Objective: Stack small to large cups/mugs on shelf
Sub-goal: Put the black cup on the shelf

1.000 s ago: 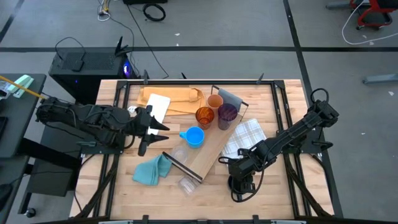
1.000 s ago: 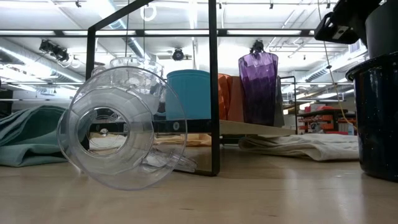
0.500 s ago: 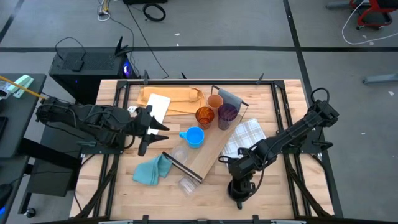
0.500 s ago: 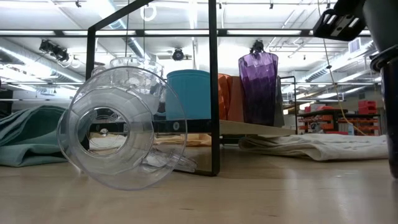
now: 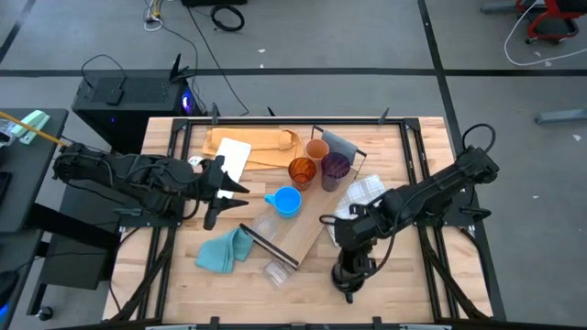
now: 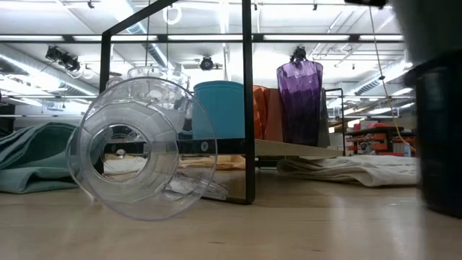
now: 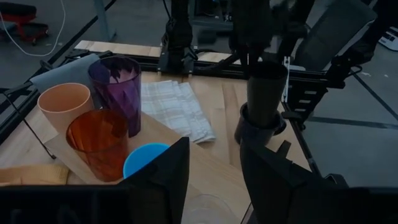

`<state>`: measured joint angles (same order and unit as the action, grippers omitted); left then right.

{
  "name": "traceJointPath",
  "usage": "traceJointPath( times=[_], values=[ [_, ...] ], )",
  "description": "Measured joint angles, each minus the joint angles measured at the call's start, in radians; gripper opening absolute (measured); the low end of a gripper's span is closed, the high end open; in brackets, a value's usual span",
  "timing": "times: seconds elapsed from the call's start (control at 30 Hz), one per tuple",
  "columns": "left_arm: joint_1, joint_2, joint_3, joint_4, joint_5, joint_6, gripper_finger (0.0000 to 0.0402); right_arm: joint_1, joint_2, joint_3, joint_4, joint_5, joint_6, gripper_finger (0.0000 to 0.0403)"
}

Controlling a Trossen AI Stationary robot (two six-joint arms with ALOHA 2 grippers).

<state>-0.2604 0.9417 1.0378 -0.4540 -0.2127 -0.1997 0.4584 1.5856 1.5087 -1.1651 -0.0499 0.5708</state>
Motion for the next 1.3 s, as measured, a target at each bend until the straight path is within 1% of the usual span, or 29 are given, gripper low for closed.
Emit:
traceJointPath(
  times=[0.1,0.2,0.27,0.33,0.43,0.6,0.7,1.0,1.3],
  values=[
    [0.000,0.000,0.000,0.000,0.000,0.001,0.0152,-0.024,0.000,0.080,-0.054,0.050,0.024,0.0002],
    [0.000,0.000,0.000,0.000,0.000,0.001,0.0155,-0.051,0.000,0.152,-0.104,0.074,0.037,0.0001],
    [0.000,0.000,0.000,0.000,0.000,0.001,0.0155,-0.063,0.000,0.188,-0.138,0.086,0.041,0.0001],
    [0.000,0.000,0.000,0.000,0.000,0.001,0.0153,-0.075,0.000,0.212,-0.166,0.110,0.079,0.0000],
    [0.000,0.000,0.000,0.000,0.000,0.001,0.0148,-0.110,-0.001,0.220,-0.179,0.163,0.203,0.0000],
    [0.000,0.000,0.000,0.001,0.000,0.002,0.0146,-0.168,0.012,0.193,-0.170,0.276,0.486,0.0000],
    [0.000,0.000,0.001,0.005,0.000,0.001,0.0150,-0.194,0.028,0.176,-0.177,0.281,0.587,0.0000],
    [0.000,0.000,0.001,0.014,0.000,0.003,0.0141,-0.236,0.084,0.152,-0.199,0.281,0.718,0.0000],
    [0.000,0.000,0.001,0.015,0.000,0.005,0.0149,-0.260,0.165,0.150,-0.200,0.277,0.716,0.0000]
  ],
)
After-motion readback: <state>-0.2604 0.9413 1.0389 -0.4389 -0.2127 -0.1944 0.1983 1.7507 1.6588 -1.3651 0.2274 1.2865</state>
